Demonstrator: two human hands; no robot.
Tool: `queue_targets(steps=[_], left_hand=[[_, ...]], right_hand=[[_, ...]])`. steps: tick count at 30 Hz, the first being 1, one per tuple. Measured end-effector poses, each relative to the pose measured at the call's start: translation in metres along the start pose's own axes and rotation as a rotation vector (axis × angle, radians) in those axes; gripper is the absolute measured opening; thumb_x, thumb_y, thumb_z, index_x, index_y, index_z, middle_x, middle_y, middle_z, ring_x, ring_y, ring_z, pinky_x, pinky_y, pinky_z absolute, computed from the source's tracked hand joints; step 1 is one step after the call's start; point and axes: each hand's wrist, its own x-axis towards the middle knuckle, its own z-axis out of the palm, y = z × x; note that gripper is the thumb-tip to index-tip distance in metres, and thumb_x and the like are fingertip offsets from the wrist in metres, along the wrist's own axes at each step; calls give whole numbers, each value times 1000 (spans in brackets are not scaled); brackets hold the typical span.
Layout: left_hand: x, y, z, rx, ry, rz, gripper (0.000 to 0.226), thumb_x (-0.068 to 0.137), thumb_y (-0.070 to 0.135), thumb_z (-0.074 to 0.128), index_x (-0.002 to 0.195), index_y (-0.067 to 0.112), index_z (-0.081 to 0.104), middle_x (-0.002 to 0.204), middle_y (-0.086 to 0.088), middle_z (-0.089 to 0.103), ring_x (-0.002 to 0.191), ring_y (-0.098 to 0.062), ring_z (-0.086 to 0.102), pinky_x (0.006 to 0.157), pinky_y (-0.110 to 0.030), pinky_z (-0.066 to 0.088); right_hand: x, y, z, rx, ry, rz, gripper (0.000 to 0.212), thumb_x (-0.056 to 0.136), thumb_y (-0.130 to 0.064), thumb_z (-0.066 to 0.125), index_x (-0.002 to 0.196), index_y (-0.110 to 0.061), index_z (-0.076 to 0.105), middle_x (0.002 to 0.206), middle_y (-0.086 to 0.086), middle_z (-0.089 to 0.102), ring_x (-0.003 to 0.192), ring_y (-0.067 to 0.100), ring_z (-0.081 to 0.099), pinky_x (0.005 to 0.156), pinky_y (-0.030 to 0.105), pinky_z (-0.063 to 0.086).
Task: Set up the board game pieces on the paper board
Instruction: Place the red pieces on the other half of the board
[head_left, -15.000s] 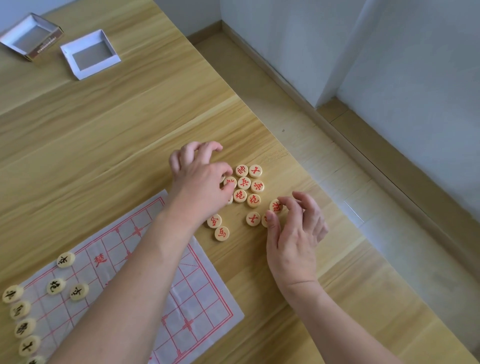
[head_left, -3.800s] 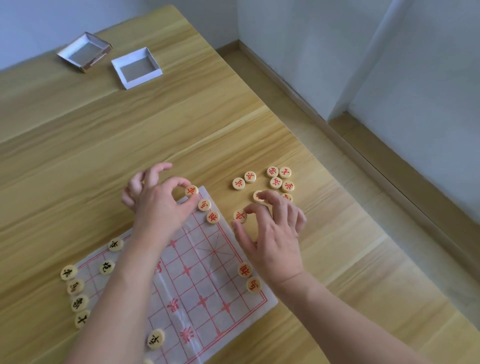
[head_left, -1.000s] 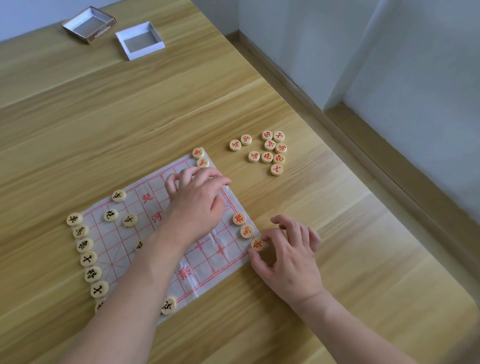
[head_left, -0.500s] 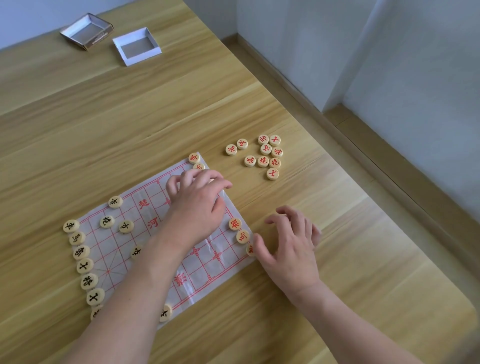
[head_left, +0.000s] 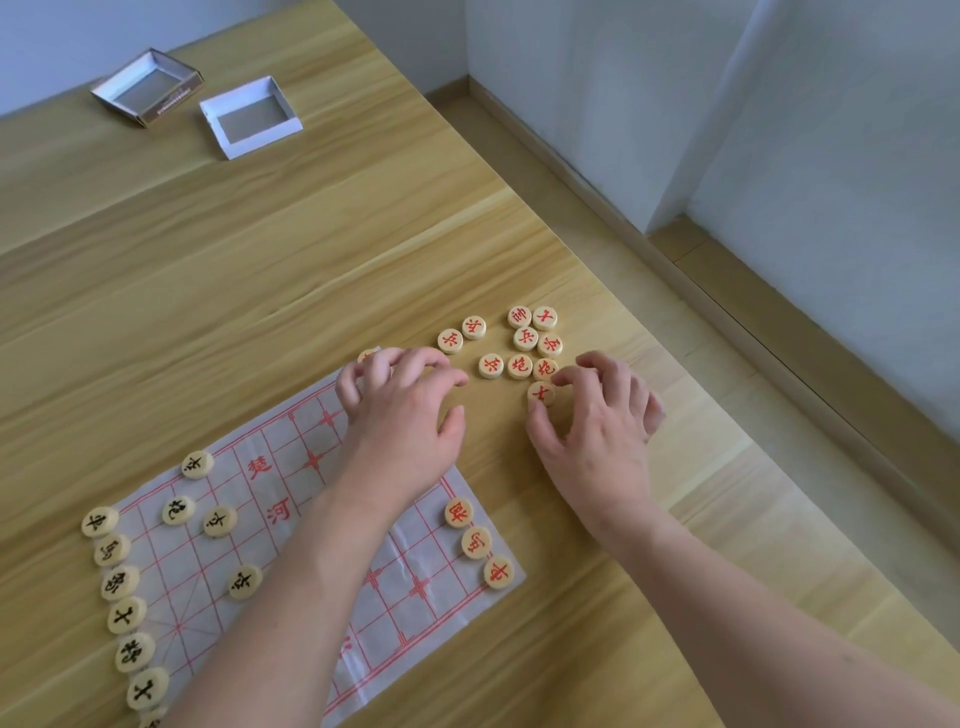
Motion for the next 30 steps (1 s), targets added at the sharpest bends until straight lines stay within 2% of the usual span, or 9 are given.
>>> queue_targets(steps=[4,7,10,13,19,24,27,30], left_hand=[[15,-1,5,16,37,-18,24,73,28,72,96,36,68,114,17,58,112,-18,38,92,-41,20],[25,-5,7,25,49,-51,24,72,29,72,95,36,68,117,15,57,114,-22,39,95,-46,23],[38,-14,8,27,92,-120,24,70,28,75,93,34,69,120,11,58,114,-24,37,96,-53,27],[49,-24,8,5,103,-141,24,71,28,75,94,33,69,122,11,56,115,-26,36,96,-53,26],[67,-32,6,-36,28,-112,24,76,44,73,99,39,68,125,19,52,119,-22,35,97,-43,22],[73,-29,8,-17,28,-55,19,74,51,73,85,36,69,124,19,53,121,-22,35,98,-46,21],[70,-30,5,45,31,-58,20,76,53,70,76,33,64,123,17,53,121,-21,33,102,-51,19],[68,-30,3,65,24,-84,23,75,55,68,75,33,63,124,17,52,122,-21,31,103,-50,15]], right_hand=[[20,1,4,-42,-15,-65,34,84,-45,56,108,-20,61,124,-3,46,119,18,33,105,41,18],[28,-3,8,-54,-15,-132,34,84,-45,59,107,-20,63,125,0,49,119,20,34,105,45,21],[34,-16,12,-107,12,-211,30,83,-47,59,97,-21,67,125,1,52,120,23,37,103,45,20],[42,-29,17,-154,10,-262,29,82,-51,60,84,-23,67,124,-2,53,120,25,36,101,45,19],[50,-39,25,-244,-74,-216,25,76,-46,72,79,-22,67,120,-3,51,119,24,32,100,45,16],[47,-38,23,-164,-104,-307,13,76,-38,72,82,-28,67,123,-4,51,120,24,32,99,46,17],[45,-35,19,-160,-96,-249,21,75,-41,73,90,-28,67,124,-3,52,121,24,33,100,45,17],[44,-34,17,-204,-134,-185,27,73,-49,70,86,-26,67,128,-3,49,121,25,32,100,45,14]])
